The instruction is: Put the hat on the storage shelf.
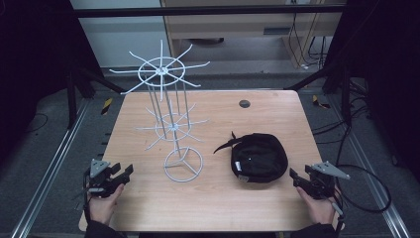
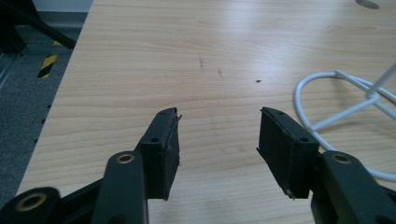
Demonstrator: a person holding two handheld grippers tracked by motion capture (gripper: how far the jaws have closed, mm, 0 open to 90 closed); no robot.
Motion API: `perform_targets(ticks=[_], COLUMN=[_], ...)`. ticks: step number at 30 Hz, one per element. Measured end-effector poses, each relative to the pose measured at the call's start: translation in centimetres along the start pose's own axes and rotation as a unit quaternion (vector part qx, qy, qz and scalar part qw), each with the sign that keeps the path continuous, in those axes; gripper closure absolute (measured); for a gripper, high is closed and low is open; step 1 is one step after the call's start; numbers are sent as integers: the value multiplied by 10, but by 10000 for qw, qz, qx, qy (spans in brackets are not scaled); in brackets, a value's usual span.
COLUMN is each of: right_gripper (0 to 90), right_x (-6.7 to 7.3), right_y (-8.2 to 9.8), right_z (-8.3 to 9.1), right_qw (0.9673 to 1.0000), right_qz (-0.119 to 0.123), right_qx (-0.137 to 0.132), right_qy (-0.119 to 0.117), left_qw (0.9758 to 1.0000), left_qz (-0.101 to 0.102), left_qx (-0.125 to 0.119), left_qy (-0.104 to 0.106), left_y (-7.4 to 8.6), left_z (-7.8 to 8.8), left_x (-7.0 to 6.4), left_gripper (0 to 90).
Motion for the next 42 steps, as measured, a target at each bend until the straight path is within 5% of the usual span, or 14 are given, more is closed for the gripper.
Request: perform_targets(ticks=[13,23,42], right_gripper=[421,439,461], right_x=[10,25,35], right_y=[-17,-34,-64], right_z=[17,14,3], right_qw=[9985,9967,9947], right_qz=[-82,361,373], right_qx=[-314,-415,-542], right_qy=[-438,-596,-795], left_qw=[9982,9951,9828], left_qz=[-188,-488,-1086], left_qx=[153,230,346], left_qy=[546,824,1456], left_y=[2,-2,-11], left_z=[-10,-23,-57], left_x=[-47,-80,-159], left_gripper=[488,461,456])
Point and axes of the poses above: each handheld gripper's, and its own axes: z roughly backward along the jaws, y roughly out of its underside, x roughly to its left, the point moved 7 cm from there along -z, roughly forward along the jaws, and after that the axes turned 15 degrees about y, right-handed, at the moved point
